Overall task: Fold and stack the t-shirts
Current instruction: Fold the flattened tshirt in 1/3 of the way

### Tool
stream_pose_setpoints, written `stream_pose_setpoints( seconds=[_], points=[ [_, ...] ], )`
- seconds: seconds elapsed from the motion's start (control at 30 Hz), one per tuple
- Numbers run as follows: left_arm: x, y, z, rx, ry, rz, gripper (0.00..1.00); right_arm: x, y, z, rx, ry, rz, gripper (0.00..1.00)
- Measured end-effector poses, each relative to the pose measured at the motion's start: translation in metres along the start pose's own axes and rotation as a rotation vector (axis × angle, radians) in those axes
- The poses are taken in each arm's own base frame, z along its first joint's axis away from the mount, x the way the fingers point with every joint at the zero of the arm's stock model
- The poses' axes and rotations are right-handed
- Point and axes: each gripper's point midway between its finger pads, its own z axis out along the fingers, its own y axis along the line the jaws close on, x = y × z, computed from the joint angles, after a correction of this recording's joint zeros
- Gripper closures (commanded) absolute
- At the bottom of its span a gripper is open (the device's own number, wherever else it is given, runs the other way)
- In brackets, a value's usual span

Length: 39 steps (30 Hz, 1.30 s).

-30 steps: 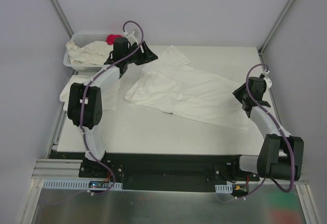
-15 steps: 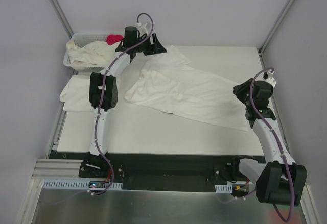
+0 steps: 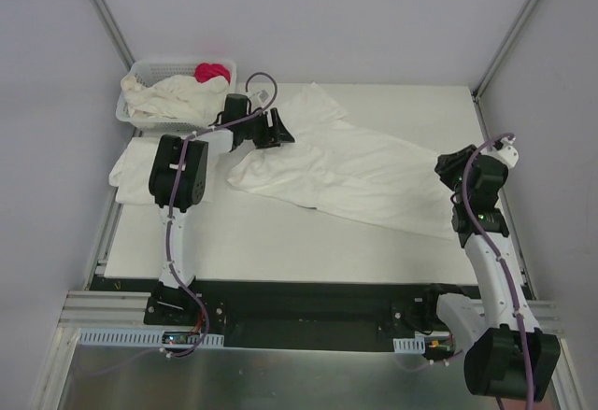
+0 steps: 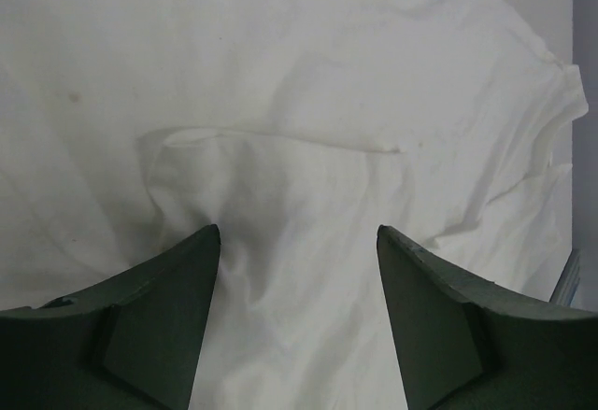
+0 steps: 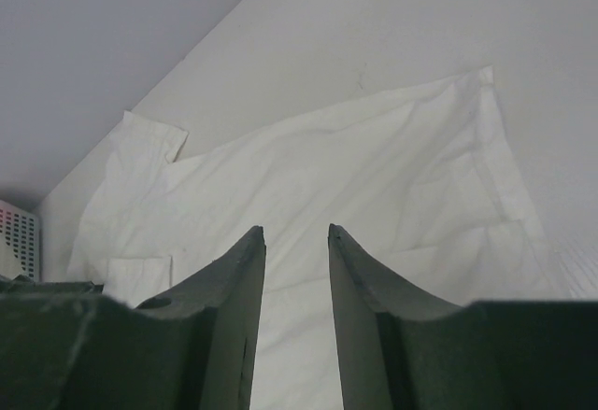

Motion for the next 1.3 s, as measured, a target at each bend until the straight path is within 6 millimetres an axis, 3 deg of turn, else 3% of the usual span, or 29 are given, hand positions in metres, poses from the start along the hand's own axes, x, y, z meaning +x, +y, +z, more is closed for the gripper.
stream_pose_setpoints(
  seconds=[0.2, 0.43, 0.73, 1.0, 1.17, 1.3],
  points=[
    [0.012, -0.003, -0.007, 0.036, -0.065, -0.026, 0.35, -0.021, 0.006, 0.008, 0.016, -0.032, 0.010, 0.64],
    [0.031, -0.005, -0.021, 0.054, -0.130, -0.075, 0.36, -0.053, 0.021, 0.004, -0.013, -0.103, 0.031, 0.63],
    [0.068, -0.008, -0.054, -0.036, -0.160, -0.111, 0.36, -0.095, 0.029, -0.019, -0.040, -0.230, 0.061, 0.62],
    [0.095, -0.024, -0.080, -0.090, -0.177, -0.099, 0.36, -0.102, 0.027, -0.025, -0.031, -0.260, 0.061, 0.60],
    [0.083, -0.027, -0.086, -0.133, -0.192, -0.064, 0.36, -0.093, 0.024, -0.014, -0.019, -0.222, 0.057, 0.59],
    [0.046, -0.044, -0.084, -0.125, -0.223, -0.006, 0.35, -0.087, 0.024, -0.006, -0.023, -0.185, 0.054, 0.58]
  ],
)
